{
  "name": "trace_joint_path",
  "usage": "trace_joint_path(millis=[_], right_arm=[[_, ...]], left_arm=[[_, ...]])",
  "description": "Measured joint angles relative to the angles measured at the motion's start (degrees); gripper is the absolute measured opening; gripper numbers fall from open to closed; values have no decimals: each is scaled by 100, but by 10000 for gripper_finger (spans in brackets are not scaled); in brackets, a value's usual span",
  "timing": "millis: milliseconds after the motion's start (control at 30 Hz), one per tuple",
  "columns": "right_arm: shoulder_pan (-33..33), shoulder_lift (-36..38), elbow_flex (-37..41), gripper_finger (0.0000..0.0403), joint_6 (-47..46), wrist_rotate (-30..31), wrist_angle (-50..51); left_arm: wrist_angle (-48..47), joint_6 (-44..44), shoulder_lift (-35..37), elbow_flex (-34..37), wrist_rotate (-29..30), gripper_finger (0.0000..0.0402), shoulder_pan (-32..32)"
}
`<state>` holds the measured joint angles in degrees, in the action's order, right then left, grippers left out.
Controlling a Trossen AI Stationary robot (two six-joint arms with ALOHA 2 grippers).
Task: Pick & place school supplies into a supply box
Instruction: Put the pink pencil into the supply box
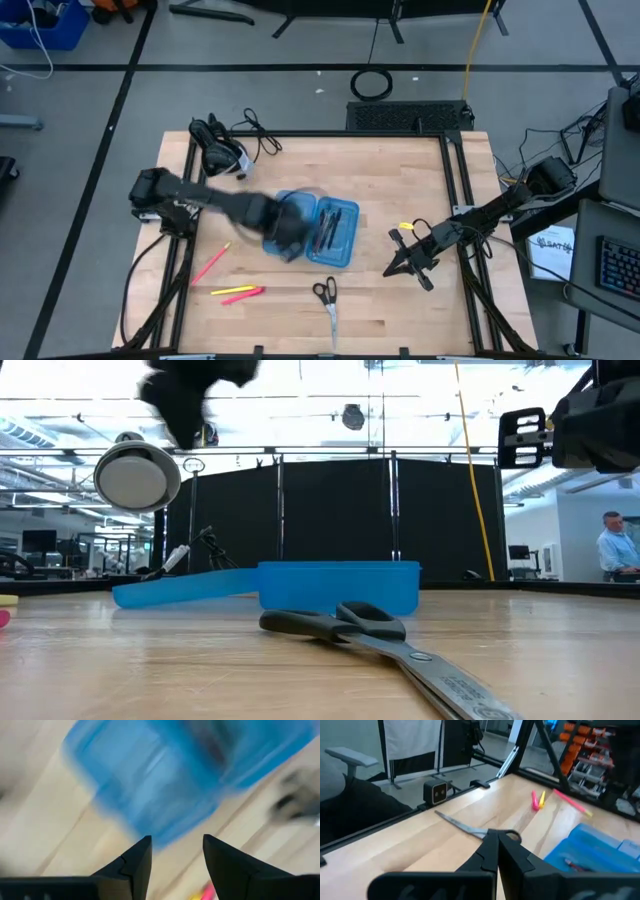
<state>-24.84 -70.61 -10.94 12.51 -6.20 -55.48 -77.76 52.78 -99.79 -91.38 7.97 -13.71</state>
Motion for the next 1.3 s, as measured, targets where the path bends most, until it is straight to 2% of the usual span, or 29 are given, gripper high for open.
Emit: trace_joint_path(millis=[133, 367, 500, 600, 733, 833, 967, 1067, 1200, 1300], right_arm=[[0, 0, 0, 0, -181, 2, 133], [0, 0, 0, 0, -357, 9, 137], [0, 0, 0, 0, -393, 9, 135], [0, 0, 0, 0, -393, 11, 110], [0, 0, 0, 0, -386, 13, 119], [0, 0, 0, 0, -367, 19, 140], [0, 0, 0, 0, -298, 32, 161], [0, 0, 0, 0, -285, 35, 187], [0, 0, 0, 0, -281, 37, 184], [0, 0, 0, 0, -283, 37, 188]], left_arm=[[-1264, 1360, 0, 305, 72, 179, -677], [-640, 2129, 219, 2003, -485, 179, -1109], [165, 2186, 593, 3032, -424, 179, -1175], [753, 2295, 1156, 3686, -246, 179, -1161], [1175, 2499, 1853, 4433, -318, 180, -1077], [1223, 2520, 2218, 4751, -438, 180, -1031], [1397, 2128, 2498, 4984, -500, 180, -1037], [1487, 1854, 2494, 5130, -618, 180, -1011], [1804, 1481, 2494, 5344, -1085, 180, -889], [1807, 1364, 2494, 5559, -1090, 180, -814]])
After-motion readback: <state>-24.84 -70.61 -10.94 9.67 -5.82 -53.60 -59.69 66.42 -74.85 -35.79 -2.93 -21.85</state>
